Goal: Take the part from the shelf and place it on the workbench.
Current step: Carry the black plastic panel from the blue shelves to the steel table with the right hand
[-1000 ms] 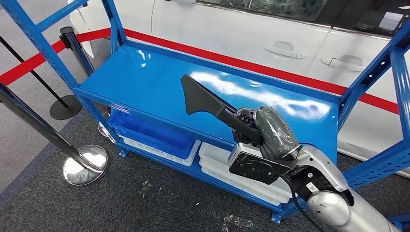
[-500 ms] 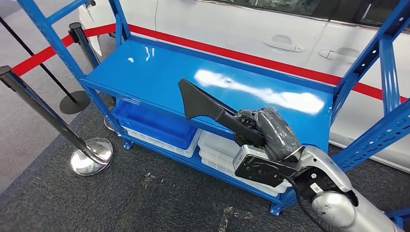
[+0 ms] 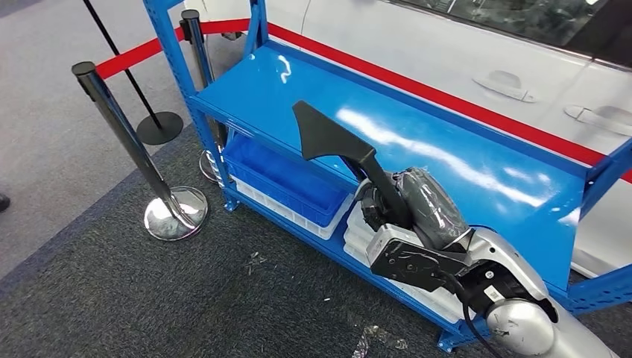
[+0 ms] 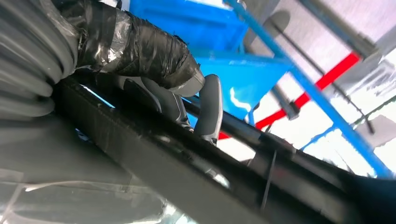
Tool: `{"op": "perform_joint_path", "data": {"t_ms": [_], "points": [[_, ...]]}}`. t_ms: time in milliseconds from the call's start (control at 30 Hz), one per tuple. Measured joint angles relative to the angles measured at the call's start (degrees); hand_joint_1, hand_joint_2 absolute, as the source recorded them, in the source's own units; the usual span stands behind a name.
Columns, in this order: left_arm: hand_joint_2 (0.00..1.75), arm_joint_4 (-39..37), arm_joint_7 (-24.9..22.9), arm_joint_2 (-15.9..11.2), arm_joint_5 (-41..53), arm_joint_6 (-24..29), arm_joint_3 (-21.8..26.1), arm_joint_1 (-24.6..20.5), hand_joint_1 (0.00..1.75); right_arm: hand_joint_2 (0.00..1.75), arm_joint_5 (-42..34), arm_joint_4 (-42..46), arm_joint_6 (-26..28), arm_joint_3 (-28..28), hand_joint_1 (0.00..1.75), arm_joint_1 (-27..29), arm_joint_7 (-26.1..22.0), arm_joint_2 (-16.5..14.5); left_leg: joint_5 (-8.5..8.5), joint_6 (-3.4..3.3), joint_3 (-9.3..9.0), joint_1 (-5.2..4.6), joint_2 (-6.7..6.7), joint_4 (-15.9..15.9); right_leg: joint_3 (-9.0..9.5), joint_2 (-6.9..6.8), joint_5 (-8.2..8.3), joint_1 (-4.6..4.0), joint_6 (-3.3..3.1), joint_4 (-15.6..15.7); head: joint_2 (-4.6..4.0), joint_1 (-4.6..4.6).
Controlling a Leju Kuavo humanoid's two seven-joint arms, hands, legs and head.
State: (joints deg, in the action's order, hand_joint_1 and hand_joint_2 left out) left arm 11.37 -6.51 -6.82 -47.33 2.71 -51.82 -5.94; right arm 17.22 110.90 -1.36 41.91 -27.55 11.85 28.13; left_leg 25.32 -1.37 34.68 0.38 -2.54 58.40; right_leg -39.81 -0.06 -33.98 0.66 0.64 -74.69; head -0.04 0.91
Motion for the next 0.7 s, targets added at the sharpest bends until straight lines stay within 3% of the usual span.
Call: {"op": "perform_joint_path", "data": {"t_ms": [67,133,200,267,333,400,467,500,533,600,667,700], "points": [[1.75,0.01,0.01,0.0,0.18,0.0,0.0,0.0,0.0,1.75,-0.06,0.02,0.05,-0.1,1.75,0.09,0.0,0.01,0.0,-0.04,-0.02,-0.3,-1.65,0.19,2.3,1.04,4.21,-0.31,-0.85,5.85,0.0,0.0],[1.75,0.02,0.02,0.18,0.36,-0.02,0.01,-0.03,0.0,1.75,-0.1,0.07,0.16,-0.24,1.75,0.08,-0.01,0.05,-0.09,0.07,0.25,-0.34,-3.04,0.34,5.13,3.93,7.25,-0.31,-1.77,12.45,0.0,0.15],[1.75,0.01,0.03,0.33,0.44,-0.03,0.01,-0.05,0.0,1.75,-0.19,0.13,0.27,-0.29,1.75,0.07,0.0,0.2,-0.45,0.52,0.97,-0.02,-4.29,0.39,6.02,5.23,7.58,-0.38,-2.13,14.69,0.0,0.09],[1.75,-0.01,0.04,0.25,0.53,-0.01,0.01,0.11,0.0,1.75,-0.3,0.19,0.35,-0.32,1.75,0.02,0.0,0.31,-0.76,1.16,1.51,0.09,-5.15,0.32,6.32,3.78,7.77,-0.29,-2.08,15.69,0.0,-0.15],[1.75,-0.02,0.06,0.23,0.63,-0.02,0.01,0.22,0.0,1.75,-0.4,0.23,0.44,-0.35,1.75,0.05,-0.01,0.31,0.47,1.84,2.48,-0.26,-2.98,2.08,6.94,2.14,8.09,0.21,-2.11,16.75,0.0,0.06],[1.75,-0.02,0.09,0.27,0.73,-0.04,0.0,0.04,0.0,1.75,-0.46,0.26,0.51,-0.39,1.75,0.1,-0.01,0.31,3.57,2.57,5.34,-0.24,0.4,7.96,7.24,0.45,8.2,0.36,-2.19,17.13,0.0,0.31],[1.75,-0.02,0.09,0.27,0.75,-0.02,0.0,-0.1,0.0,1.75,-0.51,0.28,0.52,-0.42,1.75,0.12,-0.01,0.32,5.71,3.24,8.47,0.26,1.7,14.35,7.22,-1.33,8.13,0.38,-2.16,17.05,0.0,0.36],[1.75,-0.02,0.09,0.27,0.75,-0.02,0.0,-0.07,0.0,1.75,-0.54,0.28,0.52,-0.42,1.75,0.14,-0.01,0.32,5.45,3.54,8.87,0.51,2.01,15.25,7.21,-2.16,8.06,0.46,-2.09,16.99,0.0,0.36],[1.75,-0.02,0.09,0.26,0.75,-0.01,0.0,0.0,0.0,1.75,-0.56,0.29,0.52,-0.42,1.75,0.15,-0.01,0.32,4.23,3.79,8.08,0.71,2.31,13.88,7.23,-2.89,7.96,0.58,-1.94,16.91,0.0,0.37],[1.75,-0.02,0.09,0.21,0.75,0.0,0.0,0.1,0.0,1.75,-0.58,0.33,0.52,-0.43,1.75,0.14,-0.01,0.31,0.83,4.06,3.99,0.85,4.28,6.24,7.31,-4.12,7.63,0.76,-1.44,16.59,0.0,0.39],[1.75,-0.02,0.1,0.15,0.74,0.02,0.0,-0.02,0.0,1.75,-0.6,0.43,0.53,-0.51,1.75,0.09,0.02,0.33,-0.77,3.29,1.15,0.51,6.0,0.7,7.32,-5.27,7.26,0.48,-0.77,16.2,0.0,0.4],[1.75,-0.02,0.1,0.14,0.73,0.03,0.0,-0.07,0.0,1.75,-0.61,0.48,0.53,-0.57,1.75,0.08,0.03,0.33,-0.69,2.74,0.98,0.3,6.07,0.06,7.34,-5.83,7.17,0.26,-0.5,16.15,0.0,0.37]]}}
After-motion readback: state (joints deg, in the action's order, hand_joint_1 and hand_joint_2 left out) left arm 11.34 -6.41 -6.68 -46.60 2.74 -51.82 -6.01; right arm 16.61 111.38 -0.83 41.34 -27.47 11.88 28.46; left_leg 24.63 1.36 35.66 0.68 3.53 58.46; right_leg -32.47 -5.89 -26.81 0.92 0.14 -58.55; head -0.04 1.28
